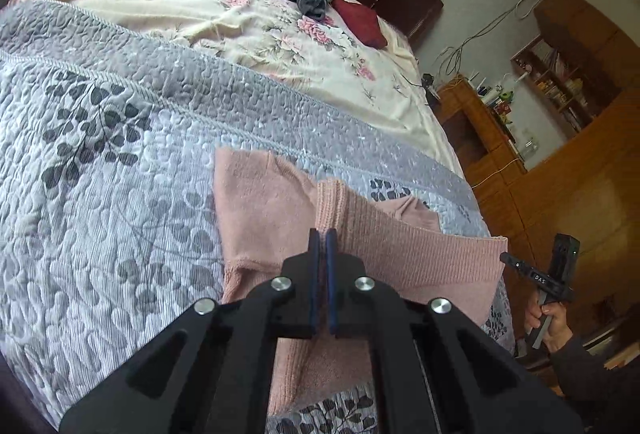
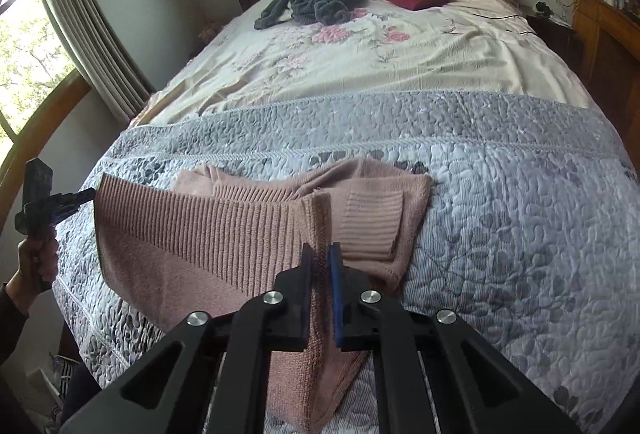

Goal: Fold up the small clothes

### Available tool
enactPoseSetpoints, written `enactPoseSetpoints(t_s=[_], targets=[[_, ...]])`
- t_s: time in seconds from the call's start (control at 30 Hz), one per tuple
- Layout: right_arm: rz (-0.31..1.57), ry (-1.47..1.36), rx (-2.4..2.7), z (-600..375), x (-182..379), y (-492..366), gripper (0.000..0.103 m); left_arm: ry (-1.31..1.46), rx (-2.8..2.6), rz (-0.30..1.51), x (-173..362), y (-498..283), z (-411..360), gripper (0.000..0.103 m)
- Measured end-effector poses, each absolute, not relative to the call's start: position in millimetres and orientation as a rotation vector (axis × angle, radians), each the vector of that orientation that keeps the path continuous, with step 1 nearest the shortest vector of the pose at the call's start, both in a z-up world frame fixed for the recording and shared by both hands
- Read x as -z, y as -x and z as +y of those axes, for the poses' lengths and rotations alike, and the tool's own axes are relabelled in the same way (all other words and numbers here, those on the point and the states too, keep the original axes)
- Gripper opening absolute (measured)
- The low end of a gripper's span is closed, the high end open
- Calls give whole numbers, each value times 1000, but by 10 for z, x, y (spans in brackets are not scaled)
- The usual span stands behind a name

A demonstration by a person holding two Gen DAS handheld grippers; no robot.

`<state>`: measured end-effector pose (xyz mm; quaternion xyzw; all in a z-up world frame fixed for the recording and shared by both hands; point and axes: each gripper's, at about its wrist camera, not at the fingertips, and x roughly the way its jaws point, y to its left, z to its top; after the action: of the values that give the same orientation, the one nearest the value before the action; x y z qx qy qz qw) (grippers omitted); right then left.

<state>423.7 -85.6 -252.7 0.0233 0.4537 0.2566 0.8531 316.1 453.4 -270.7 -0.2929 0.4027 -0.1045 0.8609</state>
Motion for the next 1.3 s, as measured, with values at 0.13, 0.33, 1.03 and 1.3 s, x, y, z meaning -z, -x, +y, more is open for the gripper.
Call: enactPoseSetpoints(t_s=[0.13, 0.33, 1.03, 1.3], targets=[[956, -90, -499, -830, 2534, -4705, 7, 630, 214, 850, 2716, -3625, 4663, 1], [1014, -119, -443, -725, 2749, -5345, 7, 653, 180, 913, 2958, -4302, 4777, 1], [1218, -100, -326, -630, 3924, -6214, 7, 736, 39, 1211, 4238, -5264, 4969, 1], [1148, -225, -332, -776, 3800, -6139, 22, 722, -12, 1066, 3890, -5051, 4980, 1]])
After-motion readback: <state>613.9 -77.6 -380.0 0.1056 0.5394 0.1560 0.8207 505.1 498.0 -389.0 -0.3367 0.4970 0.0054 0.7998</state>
